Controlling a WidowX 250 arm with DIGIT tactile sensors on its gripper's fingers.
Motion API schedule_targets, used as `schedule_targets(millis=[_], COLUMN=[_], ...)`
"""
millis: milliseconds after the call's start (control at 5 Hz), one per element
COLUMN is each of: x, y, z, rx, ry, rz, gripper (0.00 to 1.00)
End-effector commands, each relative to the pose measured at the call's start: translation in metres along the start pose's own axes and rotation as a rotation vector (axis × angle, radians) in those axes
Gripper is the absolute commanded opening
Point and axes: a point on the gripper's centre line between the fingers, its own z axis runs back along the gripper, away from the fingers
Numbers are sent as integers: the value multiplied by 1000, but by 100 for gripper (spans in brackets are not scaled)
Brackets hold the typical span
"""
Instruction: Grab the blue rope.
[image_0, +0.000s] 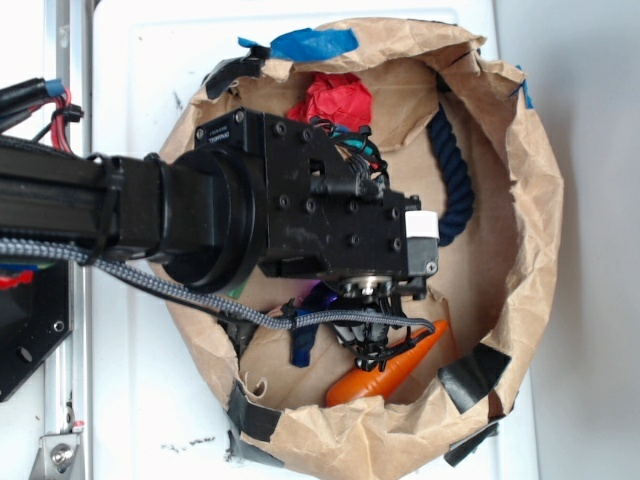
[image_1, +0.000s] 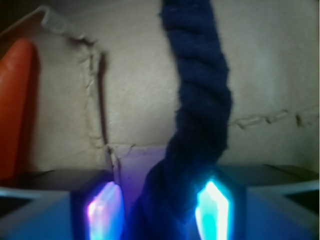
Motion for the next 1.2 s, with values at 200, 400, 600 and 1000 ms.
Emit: schedule_targets(millis=[200,400,600,1000], x=[7,17,28,41], y=[20,25,42,45], z=[85,135,180,177], rx=[-32,-22,-95,-40], ry=[-103,-121,-131,-160], rz=[2,35,56,36], gripper=[0,0,0,0])
